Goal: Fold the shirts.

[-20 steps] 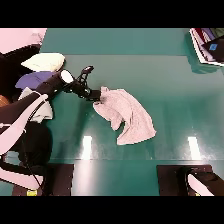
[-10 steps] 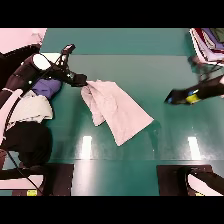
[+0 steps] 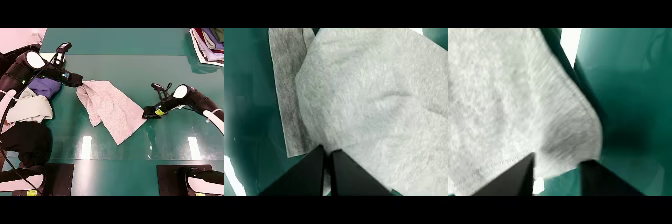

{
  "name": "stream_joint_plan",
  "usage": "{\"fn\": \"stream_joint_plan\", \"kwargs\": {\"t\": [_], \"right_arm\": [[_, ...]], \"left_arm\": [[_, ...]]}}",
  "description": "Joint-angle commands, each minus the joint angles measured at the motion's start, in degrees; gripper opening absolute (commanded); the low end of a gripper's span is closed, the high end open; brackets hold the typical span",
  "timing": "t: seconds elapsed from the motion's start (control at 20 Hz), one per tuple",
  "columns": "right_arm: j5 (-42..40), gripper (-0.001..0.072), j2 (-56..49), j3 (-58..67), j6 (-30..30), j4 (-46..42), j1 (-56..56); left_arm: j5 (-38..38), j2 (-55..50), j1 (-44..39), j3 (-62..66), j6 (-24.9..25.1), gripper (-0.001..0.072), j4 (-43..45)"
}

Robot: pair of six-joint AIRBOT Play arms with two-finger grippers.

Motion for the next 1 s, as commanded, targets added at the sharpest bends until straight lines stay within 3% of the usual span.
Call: {"fn": "stream_joint_plan", "kwargs": {"t": [0.0,0.05,0.2,0.4,0.65,0.95], "right_arm": [[-2.5,0.0129,-3.3,3.2,-0.2,-0.5,1.6],[-2.4,0.0014,-3.2,4.4,-0.5,-0.5,1.6],[1.2,0.0013,0.3,10.6,-1.6,-3.7,1.6],[7.1,0.0013,12.4,24.4,-1.6,-12.9,1.4],[6.7,0.0012,26.7,38.5,-1.6,-15.9,-1.8],[11.5,0.0011,28.7,41.4,-0.4,-15.8,-4.3]], "left_arm": [[-0.4,0.2,0.0,0.1,0.0,0.0024,0.3],[-0.4,0.8,0.0,0.1,0.0,0.0024,0.3],[-0.5,6.8,0.0,1.0,-0.5,0.0023,1.6],[-3.1,20.8,0.0,7.3,-0.4,0.0023,3.5],[-5.6,33.7,0.0,16.3,-0.6,0.0023,3.3],[-12.9,31.8,0.0,13.7,-4.0,0.0022,3.1]]}}
